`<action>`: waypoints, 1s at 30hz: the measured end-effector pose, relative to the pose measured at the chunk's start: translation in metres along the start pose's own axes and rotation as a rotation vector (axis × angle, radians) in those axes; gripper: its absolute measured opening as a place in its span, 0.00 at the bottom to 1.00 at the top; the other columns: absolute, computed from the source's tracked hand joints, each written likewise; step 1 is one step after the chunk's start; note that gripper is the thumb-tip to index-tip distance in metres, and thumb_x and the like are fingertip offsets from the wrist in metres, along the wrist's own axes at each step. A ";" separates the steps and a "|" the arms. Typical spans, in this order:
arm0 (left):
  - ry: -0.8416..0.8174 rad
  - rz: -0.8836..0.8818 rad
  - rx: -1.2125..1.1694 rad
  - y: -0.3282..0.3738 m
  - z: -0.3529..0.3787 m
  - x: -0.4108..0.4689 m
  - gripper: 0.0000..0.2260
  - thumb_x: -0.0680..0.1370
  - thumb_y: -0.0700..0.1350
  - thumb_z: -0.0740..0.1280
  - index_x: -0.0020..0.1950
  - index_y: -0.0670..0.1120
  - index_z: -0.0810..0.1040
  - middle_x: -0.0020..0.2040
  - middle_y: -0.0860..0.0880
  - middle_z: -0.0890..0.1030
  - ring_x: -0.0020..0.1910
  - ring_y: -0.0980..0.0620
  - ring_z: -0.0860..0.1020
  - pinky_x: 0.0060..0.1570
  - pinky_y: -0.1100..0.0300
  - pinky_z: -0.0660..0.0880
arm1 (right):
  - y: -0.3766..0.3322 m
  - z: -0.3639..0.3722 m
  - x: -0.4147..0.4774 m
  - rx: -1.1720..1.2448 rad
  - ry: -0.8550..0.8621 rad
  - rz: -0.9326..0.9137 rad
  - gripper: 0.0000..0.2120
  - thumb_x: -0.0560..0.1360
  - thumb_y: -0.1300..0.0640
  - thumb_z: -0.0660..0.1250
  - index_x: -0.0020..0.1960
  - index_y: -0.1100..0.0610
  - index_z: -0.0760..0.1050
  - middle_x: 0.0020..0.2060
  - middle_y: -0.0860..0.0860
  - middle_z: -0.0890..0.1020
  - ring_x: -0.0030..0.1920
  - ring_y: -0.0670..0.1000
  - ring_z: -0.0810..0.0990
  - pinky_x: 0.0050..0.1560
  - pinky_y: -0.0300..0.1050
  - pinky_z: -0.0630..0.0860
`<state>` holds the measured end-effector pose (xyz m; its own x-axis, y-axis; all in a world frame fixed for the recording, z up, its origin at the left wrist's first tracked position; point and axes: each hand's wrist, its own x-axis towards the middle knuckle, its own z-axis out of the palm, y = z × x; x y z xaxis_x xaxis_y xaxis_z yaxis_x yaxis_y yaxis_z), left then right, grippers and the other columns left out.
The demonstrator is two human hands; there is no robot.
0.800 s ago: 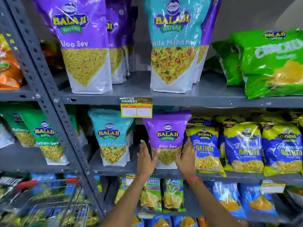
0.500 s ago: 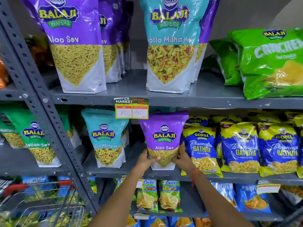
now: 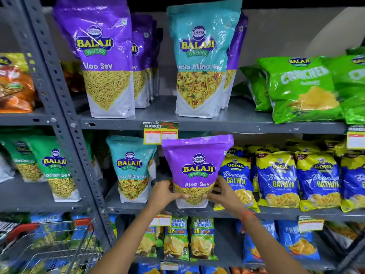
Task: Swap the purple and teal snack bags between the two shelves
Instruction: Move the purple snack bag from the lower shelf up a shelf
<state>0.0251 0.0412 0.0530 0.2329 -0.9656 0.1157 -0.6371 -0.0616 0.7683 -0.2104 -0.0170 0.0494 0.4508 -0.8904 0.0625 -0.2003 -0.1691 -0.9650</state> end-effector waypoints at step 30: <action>0.451 0.356 -0.274 0.302 -0.054 0.045 0.27 0.63 0.59 0.76 0.24 0.49 0.60 0.24 0.44 0.69 0.25 0.51 0.64 0.27 0.56 0.55 | -0.232 -0.168 0.013 0.033 0.327 -0.477 0.23 0.73 0.67 0.67 0.66 0.59 0.69 0.60 0.56 0.78 0.51 0.50 0.81 0.45 0.40 0.82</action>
<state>-0.1173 -0.0067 0.3242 0.3661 -0.7103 0.6012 -0.5351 0.3678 0.7605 -0.3040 -0.0606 0.3169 0.1909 -0.8044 0.5626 -0.0112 -0.5749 -0.8182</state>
